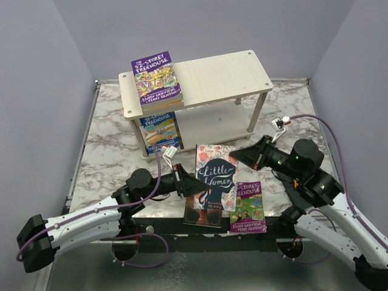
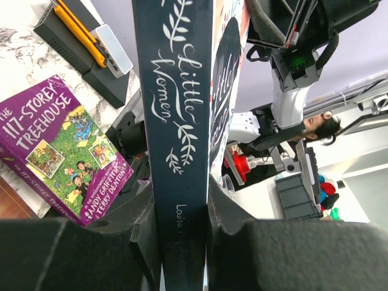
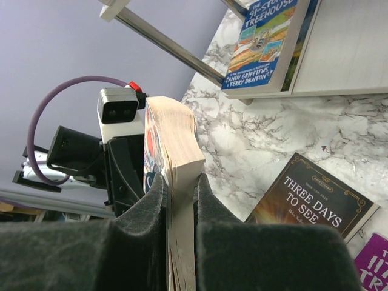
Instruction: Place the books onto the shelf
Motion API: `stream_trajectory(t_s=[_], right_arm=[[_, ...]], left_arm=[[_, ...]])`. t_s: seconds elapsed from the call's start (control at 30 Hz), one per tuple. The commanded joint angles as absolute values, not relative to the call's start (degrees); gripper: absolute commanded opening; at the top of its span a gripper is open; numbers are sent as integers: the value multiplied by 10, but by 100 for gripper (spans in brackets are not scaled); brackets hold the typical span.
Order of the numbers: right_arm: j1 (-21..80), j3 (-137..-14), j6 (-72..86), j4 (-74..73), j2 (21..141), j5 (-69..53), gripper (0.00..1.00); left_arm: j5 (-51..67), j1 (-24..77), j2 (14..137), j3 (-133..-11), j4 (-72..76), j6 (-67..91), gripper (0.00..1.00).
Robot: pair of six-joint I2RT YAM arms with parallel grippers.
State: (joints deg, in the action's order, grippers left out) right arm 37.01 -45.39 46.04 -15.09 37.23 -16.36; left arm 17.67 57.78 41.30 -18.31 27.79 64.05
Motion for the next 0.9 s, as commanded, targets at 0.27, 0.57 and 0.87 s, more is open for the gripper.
stream_trajectory(t_s=[0.27, 0.57, 0.87], right_arm=[[370, -472, 448, -155, 349, -179, 40], [370, -437, 426, -164, 318, -271, 82], [370, -360, 471, -78, 311, -365, 84]], left_arm=[[167, 577, 350, -197, 310, 627, 0], [153, 578, 336, -213, 310, 618, 0], [129, 577, 325, -236, 310, 597, 0]])
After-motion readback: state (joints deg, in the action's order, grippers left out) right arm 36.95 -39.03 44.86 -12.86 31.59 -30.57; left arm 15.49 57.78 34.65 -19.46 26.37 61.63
